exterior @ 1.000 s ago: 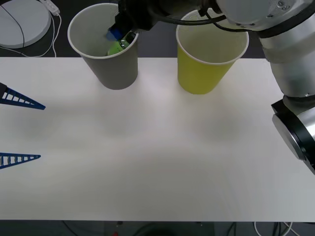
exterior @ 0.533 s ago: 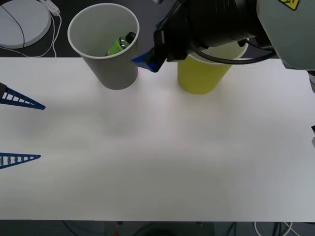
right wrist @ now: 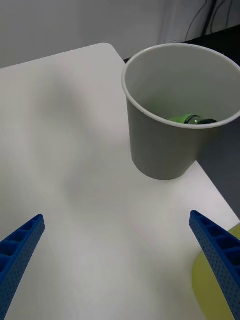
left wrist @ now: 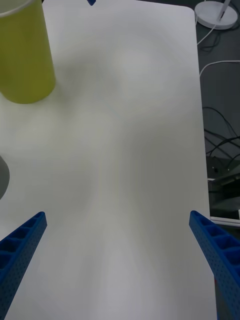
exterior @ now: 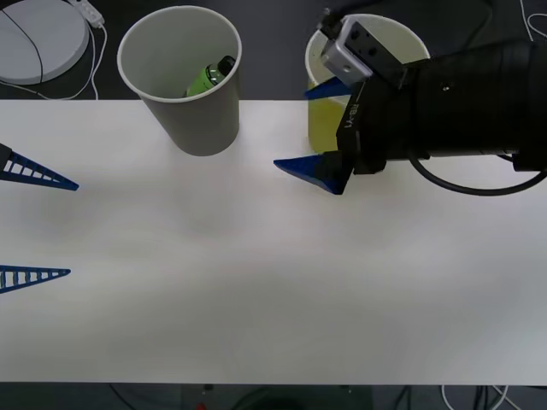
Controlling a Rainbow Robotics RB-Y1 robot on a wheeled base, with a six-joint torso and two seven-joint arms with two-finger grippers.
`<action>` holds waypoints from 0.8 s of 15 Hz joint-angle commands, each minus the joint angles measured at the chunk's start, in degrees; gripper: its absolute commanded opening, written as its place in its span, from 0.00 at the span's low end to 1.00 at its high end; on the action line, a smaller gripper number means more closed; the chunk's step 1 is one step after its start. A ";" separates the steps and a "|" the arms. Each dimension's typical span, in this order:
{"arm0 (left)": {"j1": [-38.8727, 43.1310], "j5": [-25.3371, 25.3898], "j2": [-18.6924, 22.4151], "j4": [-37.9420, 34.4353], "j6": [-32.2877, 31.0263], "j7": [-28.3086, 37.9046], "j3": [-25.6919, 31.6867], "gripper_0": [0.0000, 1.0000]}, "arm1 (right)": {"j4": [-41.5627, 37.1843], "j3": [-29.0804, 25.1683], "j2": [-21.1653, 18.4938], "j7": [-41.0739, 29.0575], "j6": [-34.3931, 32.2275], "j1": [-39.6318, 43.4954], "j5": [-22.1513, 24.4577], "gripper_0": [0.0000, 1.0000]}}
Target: Put the can into the green bin and the plastic bottle into the gray bin
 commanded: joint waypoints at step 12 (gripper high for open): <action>0.00 0.00 0.00 0.00 0.00 0.00 0.00 1.00 | -6.10 -16.72 -12.08 25.45 1.86 26.02 -23.06 1.00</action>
